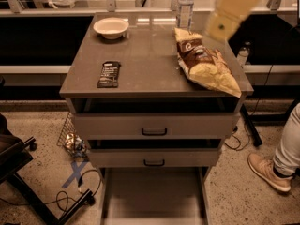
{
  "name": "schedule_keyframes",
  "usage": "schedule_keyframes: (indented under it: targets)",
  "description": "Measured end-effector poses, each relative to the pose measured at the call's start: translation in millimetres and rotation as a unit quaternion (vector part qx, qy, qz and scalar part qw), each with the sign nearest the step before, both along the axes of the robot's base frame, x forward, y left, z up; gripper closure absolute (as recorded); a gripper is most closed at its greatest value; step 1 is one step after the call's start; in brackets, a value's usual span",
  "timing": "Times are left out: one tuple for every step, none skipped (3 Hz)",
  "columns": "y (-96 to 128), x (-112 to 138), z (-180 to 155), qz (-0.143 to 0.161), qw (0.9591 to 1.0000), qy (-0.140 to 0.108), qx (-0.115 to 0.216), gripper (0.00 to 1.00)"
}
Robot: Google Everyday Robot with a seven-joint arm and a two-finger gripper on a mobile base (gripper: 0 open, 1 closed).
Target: Place rxbar chocolate into bottom drawer
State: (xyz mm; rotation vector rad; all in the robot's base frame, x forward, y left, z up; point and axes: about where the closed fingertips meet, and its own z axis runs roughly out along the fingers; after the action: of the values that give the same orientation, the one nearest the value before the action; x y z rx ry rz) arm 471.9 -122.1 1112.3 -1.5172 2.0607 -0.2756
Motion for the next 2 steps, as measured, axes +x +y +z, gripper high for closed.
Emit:
schedule_keyframes:
  targets:
    - [29.8,60.5,-2.7,-0.087,0.9960,0.022,0.004,0.00]
    - [51.0,103.7,-22.7,-0.162,0.9861,0.033,0.013,0.00]
